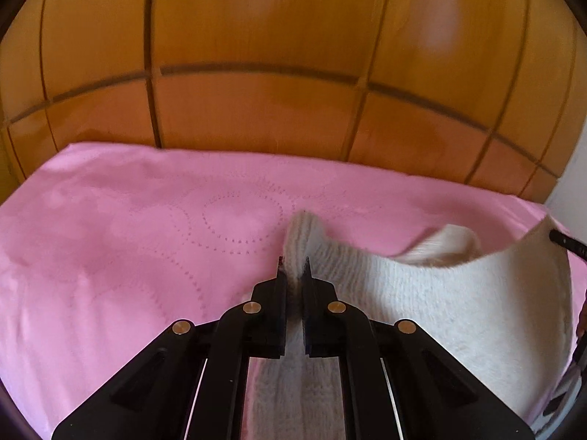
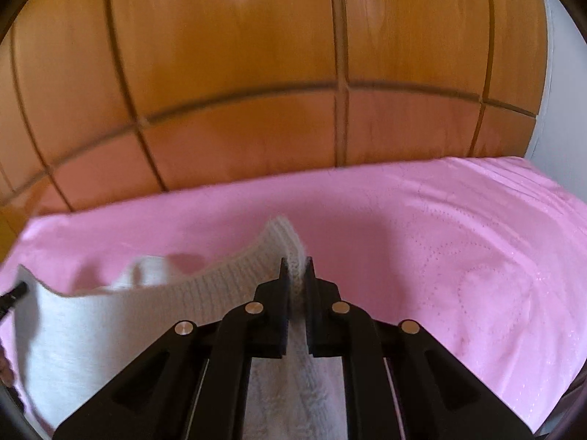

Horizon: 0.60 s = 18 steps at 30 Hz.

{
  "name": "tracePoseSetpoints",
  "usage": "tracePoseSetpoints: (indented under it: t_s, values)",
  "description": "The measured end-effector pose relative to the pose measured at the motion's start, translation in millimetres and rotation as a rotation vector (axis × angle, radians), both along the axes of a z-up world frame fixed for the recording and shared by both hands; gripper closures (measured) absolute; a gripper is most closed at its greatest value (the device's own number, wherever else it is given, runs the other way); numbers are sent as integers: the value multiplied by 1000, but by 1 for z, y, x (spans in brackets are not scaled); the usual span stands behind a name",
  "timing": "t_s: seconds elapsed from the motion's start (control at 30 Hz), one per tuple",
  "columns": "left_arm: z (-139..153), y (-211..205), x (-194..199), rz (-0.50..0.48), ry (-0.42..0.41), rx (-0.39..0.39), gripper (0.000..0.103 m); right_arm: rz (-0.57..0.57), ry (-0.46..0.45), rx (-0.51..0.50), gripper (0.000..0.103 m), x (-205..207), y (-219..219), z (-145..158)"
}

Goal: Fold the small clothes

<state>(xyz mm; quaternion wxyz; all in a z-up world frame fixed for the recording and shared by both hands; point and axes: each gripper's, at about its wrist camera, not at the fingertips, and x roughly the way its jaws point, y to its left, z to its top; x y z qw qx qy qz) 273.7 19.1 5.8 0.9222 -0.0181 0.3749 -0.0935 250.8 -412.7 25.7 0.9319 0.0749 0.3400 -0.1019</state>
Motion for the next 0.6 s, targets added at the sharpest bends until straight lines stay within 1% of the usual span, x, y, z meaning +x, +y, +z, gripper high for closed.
tracePoseSetpoints:
  t_s: [0.1, 0.13, 0.17, 0.23, 0.27, 0.3, 0.33, 0.37, 0.4, 0.43, 0.47, 0.5, 0.53, 0.57, 0.6]
  values:
    - [-14, -8, 16, 15, 22, 36, 98, -33, 77, -38, 97, 22, -5, -31]
    - [-19, -12, 22, 18, 28, 55, 98, -44, 110, -66, 97, 29, -6, -44]
    - [-24, -14, 27, 24, 37, 74, 98, -50, 134, -69, 97, 31, -7, -53]
    - [-38, -17, 38, 40, 86, 98, 98, -62, 180, -59, 97, 37, -11, -70]
    - [-45, -18, 42, 47, 113, 107, 98, -63, 184, -54, 97, 38, -12, -72]
    - [-49, -20, 44, 40, 137, 114, 97, -63, 182, -52, 97, 38, -12, -71]
    - [-47, -21, 42, 43, 129, 122, 96, -56, 175, -49, 95, 36, -11, -66]
    - [-43, -20, 38, 50, 108, 123, 94, -51, 164, -50, 85, 34, -10, -61]
    - [-35, -18, 33, 57, 87, 113, 84, -49, 150, -54, 78, 31, -10, -56]
    - [-27, -15, 28, 64, 72, 90, 79, -55, 130, -58, 64, 27, -9, -50]
    - [-21, -12, 25, 67, 63, 67, 67, -54, 110, -54, 62, 23, -8, -44]
    - [-13, -8, 21, 68, 42, 28, 59, -48, 80, -48, 62, 17, -6, -34]
    - [-3, -4, 12, 61, 11, -17, 59, -39, 64, -42, 61, 12, -3, -29]
    - [6, -3, 2, 34, -7, -51, 59, -20, 45, -27, 57, 8, 2, -23]
    - [11, -5, -4, 8, -11, -66, 59, 6, 29, -7, 55, 3, 9, -17]
